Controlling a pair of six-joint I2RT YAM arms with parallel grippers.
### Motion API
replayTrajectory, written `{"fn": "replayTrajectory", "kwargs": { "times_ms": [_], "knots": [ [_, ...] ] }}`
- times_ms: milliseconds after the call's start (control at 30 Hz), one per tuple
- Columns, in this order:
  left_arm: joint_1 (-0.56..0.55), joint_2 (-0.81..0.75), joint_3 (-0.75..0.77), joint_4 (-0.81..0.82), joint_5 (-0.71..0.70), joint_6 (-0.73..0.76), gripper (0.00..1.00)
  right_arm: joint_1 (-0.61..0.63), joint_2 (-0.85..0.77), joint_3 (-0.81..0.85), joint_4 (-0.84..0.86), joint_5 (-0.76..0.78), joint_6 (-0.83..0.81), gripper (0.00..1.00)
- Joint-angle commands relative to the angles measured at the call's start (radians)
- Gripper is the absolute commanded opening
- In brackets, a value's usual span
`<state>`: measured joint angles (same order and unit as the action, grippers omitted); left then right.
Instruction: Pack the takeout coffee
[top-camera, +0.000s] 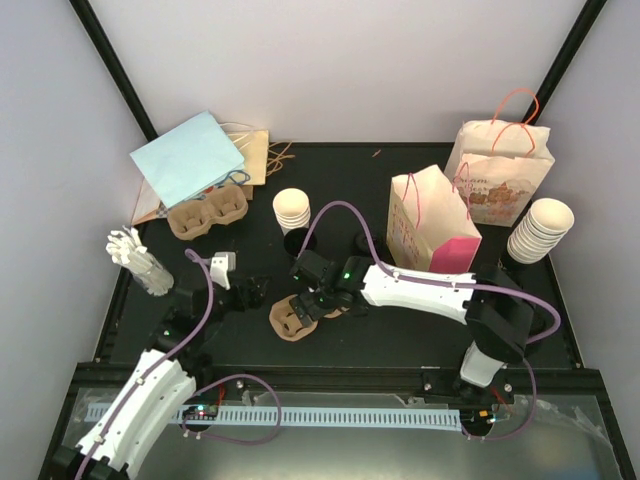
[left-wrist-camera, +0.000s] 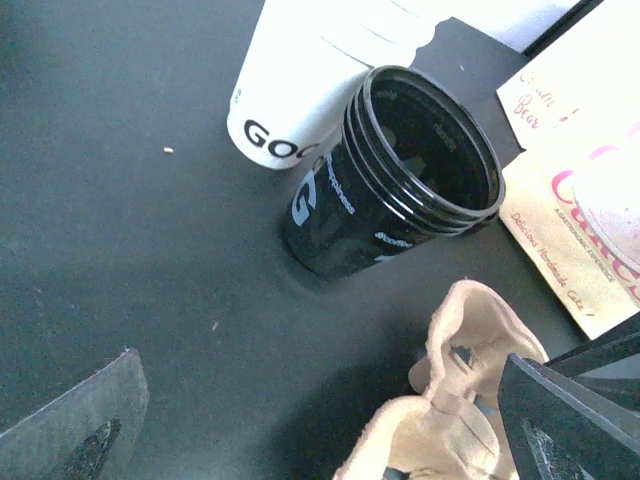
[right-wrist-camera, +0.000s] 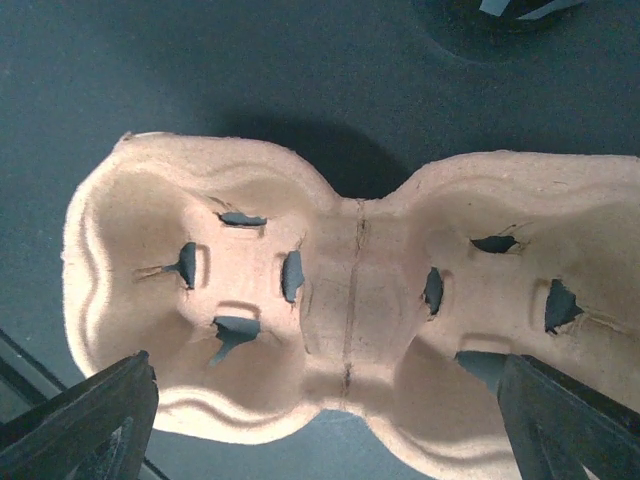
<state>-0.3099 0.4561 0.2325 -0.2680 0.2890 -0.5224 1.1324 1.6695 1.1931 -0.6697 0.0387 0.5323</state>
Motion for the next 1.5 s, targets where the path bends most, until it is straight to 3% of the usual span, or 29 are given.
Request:
{"fn": "replayTrajectory", "kwargs": {
  "times_ms": [0,833,1467],
  "knots": [
    [-0.006,-0.024,-0.001,0.070,-0.064,0.071,0.99,0.006,0.028,0.024,0.029,0.010,0.011,0.95],
    [-0.006,-0.082,-0.039,0.102,-0.078,0.084,0.99,0.013,0.220,0.118,-0.049,0.120,0.008,0.68],
    [-0.006,-0.080,-0.041,0.108,-0.077,0.084,0.99,0.013,0.226,0.138,-0.067,0.120,-0.001,0.44]
  ]
}}
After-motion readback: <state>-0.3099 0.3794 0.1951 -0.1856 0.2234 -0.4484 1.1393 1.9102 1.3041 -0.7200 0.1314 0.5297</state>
